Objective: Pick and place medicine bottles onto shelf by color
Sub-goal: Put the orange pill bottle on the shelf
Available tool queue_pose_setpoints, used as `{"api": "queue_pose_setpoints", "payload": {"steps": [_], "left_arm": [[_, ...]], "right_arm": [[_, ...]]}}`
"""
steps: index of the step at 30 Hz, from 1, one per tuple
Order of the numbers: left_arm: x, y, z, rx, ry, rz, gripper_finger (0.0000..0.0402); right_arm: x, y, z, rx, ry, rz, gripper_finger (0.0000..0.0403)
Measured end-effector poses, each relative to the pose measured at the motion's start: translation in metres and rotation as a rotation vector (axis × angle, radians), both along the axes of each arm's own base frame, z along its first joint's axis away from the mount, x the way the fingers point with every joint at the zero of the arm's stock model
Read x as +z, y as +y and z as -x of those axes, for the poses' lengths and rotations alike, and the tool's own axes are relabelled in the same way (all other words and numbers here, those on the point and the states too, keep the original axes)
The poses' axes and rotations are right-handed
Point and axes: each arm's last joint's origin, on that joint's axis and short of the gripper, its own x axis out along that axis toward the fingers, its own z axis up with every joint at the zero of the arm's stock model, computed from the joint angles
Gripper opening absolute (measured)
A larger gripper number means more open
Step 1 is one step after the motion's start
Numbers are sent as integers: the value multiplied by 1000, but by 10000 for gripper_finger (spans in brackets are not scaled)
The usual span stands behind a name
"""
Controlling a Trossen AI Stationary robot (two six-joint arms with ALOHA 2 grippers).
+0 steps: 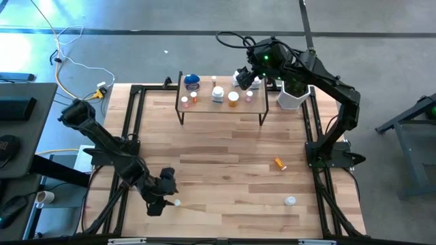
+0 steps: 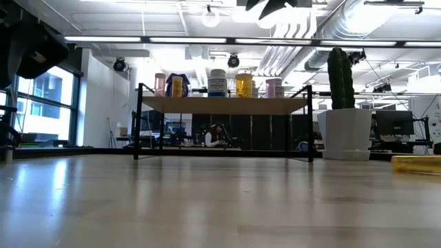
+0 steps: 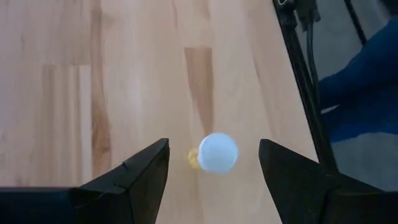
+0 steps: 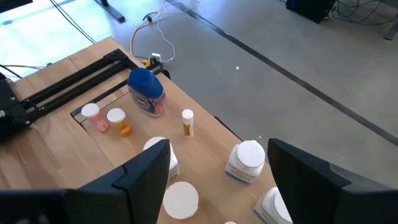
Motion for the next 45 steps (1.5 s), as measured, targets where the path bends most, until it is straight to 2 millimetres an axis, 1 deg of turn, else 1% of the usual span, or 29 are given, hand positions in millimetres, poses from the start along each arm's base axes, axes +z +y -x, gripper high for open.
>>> {"api": "queue_pose_setpoints", "payload": {"steps": [5, 12, 21, 34, 40, 43, 45], "left_arm": [[-10, -3, -4, 11, 22, -4, 239], [-18, -7, -9, 18, 30, 1, 239], [-18, -7, -10, 26, 21, 0, 239], [-38, -13, -17, 47, 78, 12, 239], [-39, -13, -17, 84, 71, 2, 239], [-39, -12, -17, 91, 65, -4, 232], [-39, -12, -17, 97, 66, 0, 218]], "right_arm": [[-1, 0, 0, 0, 9, -3, 261], [-1, 0, 1, 0, 17, -7, 261], [-2, 1, 2, 2, 29, -10, 261], [-2, 1, 2, 11, 38, -1, 261], [-2, 1, 2, 11, 38, 0, 261], [-2, 1, 2, 12, 38, 0, 261], [-2, 1, 2, 12, 38, 0, 261]]}}
